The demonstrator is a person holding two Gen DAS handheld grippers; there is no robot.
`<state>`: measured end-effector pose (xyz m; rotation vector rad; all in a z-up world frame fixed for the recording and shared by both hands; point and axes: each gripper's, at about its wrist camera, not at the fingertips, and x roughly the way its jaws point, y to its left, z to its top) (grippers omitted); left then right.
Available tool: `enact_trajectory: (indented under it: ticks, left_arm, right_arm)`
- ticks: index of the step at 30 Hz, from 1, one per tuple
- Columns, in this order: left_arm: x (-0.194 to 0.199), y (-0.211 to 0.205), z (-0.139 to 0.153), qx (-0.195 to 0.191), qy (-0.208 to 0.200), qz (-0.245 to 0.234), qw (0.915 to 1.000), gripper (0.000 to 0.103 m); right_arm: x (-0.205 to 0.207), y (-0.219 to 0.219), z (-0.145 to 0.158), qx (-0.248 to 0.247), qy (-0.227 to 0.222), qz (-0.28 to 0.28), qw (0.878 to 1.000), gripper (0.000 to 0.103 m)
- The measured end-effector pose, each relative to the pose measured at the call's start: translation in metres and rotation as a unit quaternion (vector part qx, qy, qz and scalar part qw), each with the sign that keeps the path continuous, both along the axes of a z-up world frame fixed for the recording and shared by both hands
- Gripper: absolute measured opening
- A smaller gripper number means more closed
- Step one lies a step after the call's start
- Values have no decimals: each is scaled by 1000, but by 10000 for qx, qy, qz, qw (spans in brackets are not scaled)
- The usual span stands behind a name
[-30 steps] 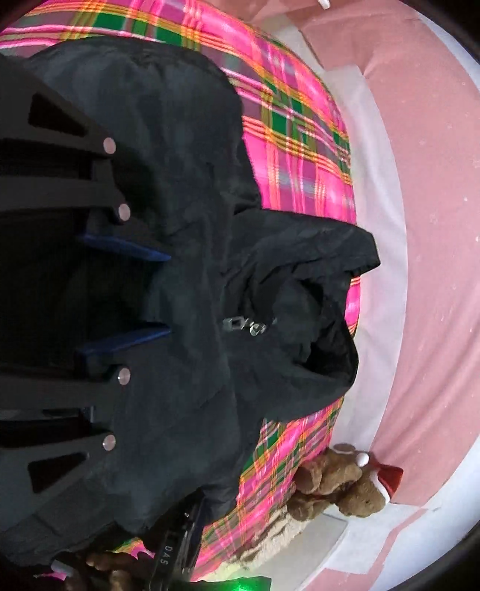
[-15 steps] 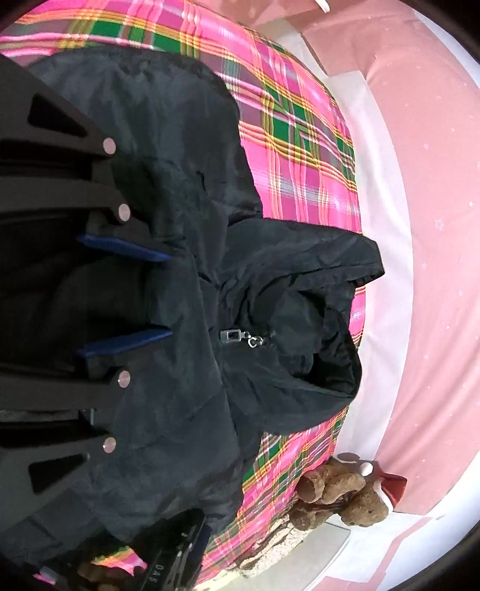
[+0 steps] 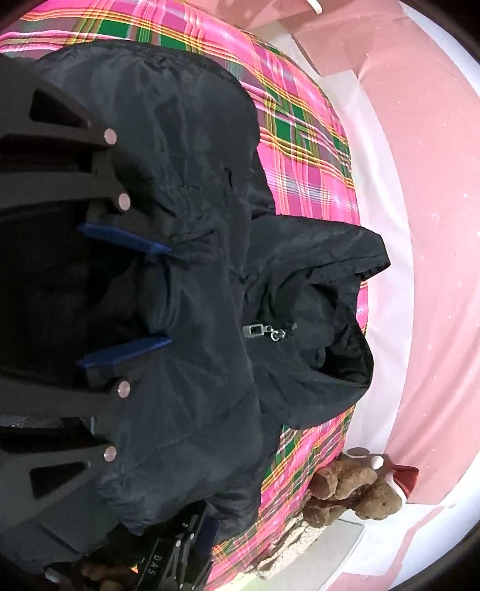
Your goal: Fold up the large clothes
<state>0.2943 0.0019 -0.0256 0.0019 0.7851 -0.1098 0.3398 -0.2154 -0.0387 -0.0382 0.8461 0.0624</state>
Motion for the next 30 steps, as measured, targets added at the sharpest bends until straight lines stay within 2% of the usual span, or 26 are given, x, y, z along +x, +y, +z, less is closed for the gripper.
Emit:
enact_trajectory:
  ticks: [3, 6, 11, 15, 17, 19, 21, 24, 27, 30]
  left_arm:
    - [2, 4, -3, -110, 20, 23, 9999, 58]
    - [3, 7, -4, -197, 34, 34, 9998, 58]
    - [-6, 5, 11, -22, -19, 151, 9999, 58]
    - [-21, 13, 27, 96, -252, 245, 9993, 58]
    - [-23, 19, 29, 170, -299, 342, 9988, 58]
    - [-17, 28, 22, 230, -166, 499, 9984, 59]
    - [-8, 38, 11, 5, 65, 576, 9983, 60]
    - [-6, 43, 9, -113, 102, 577, 9982, 61]
    - [-11, 49, 18, -142, 24, 548, 9984, 61]
    - [-20, 66, 29, -97, -156, 684, 9975, 61]
  right_arm:
    - [1, -1, -4, 16, -21, -3, 10000, 61]
    - [0, 0, -5, -9, -36, -4, 10000, 62]
    - [-3, -3, 6, 34, 39, -50, 10000, 62]
    - [-20, -4, 27, 195, -163, -46, 9997, 62]
    - [-27, 3, 32, 167, -244, 56, 9995, 62]
    - [-24, 13, 27, 89, -130, 192, 9997, 62]
    - [-15, 21, 12, -77, 74, 243, 9996, 62]
    - [-7, 26, 0, -132, 155, 230, 9995, 62]
    - [-8, 24, 9, -69, 200, 203, 9996, 62]
    - [-18, 13, 26, 181, -41, 166, 9997, 62]
